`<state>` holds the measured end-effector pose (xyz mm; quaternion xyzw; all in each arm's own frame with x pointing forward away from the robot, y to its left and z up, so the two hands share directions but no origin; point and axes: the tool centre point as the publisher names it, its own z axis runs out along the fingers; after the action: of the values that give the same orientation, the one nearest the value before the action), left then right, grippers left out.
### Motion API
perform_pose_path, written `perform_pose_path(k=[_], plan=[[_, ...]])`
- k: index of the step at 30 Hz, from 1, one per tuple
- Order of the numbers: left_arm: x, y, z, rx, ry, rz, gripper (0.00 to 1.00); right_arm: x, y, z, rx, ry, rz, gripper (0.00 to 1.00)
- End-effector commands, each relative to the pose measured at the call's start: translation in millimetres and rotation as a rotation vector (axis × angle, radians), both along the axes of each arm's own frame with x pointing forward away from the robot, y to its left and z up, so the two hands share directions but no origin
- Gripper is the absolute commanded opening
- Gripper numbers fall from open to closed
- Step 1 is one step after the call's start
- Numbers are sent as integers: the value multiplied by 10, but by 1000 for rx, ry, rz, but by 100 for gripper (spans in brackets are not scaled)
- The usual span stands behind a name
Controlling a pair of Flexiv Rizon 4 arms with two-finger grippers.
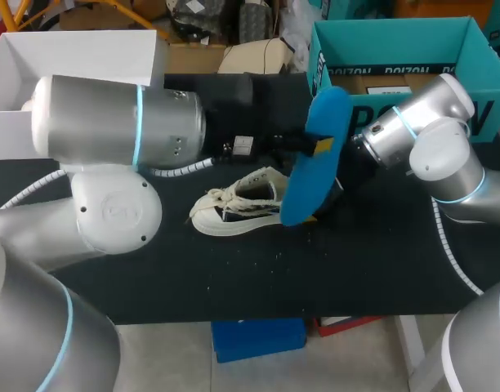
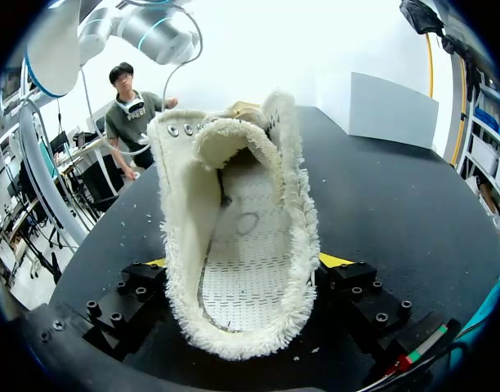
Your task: Take the shoe out of the shoebox, open the shoe tongue, remove and reinsert the insole, then place the shoe into the shoebox
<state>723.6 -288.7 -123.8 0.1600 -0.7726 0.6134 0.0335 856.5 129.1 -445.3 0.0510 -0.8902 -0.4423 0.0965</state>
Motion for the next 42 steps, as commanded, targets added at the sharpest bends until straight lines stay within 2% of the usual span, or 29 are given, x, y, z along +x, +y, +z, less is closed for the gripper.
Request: perform_pose_path(k=[1,21,27,30,42], plan=[[-13,229,-57,-238,-63,28,0,1,22,-45,-2,2,0,0],[-13,229,-57,-238,-63,28,0,1,22,-45,-2,2,0,0],[-64,232,-11,-294,-18,-75,0,1,22,-45,-2,2,0,0],[-89,246,41,-330,16,-95,0,1,22,-45,-2,2,0,0],[-137,314,421,-266,55,-158,0,1,22,-45,-2,2,0,0]])
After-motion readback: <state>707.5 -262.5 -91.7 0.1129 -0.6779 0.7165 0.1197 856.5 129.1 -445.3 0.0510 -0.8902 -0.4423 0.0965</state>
